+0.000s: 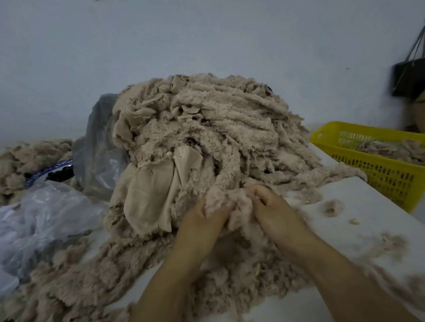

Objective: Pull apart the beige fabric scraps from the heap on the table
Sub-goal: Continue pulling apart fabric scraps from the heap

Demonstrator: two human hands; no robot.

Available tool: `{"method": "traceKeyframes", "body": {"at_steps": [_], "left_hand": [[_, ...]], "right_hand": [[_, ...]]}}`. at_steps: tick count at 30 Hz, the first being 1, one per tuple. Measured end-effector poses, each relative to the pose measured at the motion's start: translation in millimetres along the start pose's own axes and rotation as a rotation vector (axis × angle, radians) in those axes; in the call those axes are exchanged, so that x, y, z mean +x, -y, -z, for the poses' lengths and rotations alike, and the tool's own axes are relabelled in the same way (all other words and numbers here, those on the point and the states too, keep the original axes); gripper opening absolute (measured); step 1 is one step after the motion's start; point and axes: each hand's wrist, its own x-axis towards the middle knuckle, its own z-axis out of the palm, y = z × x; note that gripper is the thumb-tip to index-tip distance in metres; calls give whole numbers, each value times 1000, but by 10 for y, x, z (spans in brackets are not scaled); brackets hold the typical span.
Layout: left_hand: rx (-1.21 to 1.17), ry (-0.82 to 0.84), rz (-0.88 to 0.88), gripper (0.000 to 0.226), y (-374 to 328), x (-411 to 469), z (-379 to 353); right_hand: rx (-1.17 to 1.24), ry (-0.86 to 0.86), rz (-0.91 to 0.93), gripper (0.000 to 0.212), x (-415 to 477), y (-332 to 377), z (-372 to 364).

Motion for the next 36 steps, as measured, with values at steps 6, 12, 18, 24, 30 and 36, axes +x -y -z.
{"method": "traceKeyframes", "body": {"at_steps": [6, 12, 18, 24, 30, 36], "left_hand": [[-626, 23, 0, 36, -104, -10, 122], [-1015, 71, 79, 32, -153, -38, 132], [-1049, -3, 68, 37, -112, 35, 52], [-973, -226, 25, 23, -96, 110, 270], [-231, 103, -156, 38, -29, -83, -124], [-253, 172, -136, 24, -63, -118, -120]], "right_hand": [[33, 128, -12, 26, -46, 37, 37], [279, -115, -30, 51, -30, 131, 74], [589, -425, -86, 48, 22, 121, 254], [884, -517, -48, 50, 25, 91, 504], [-55, 56, 115, 50, -23, 22, -16], [265, -106, 70, 53, -44, 80, -26]]}}
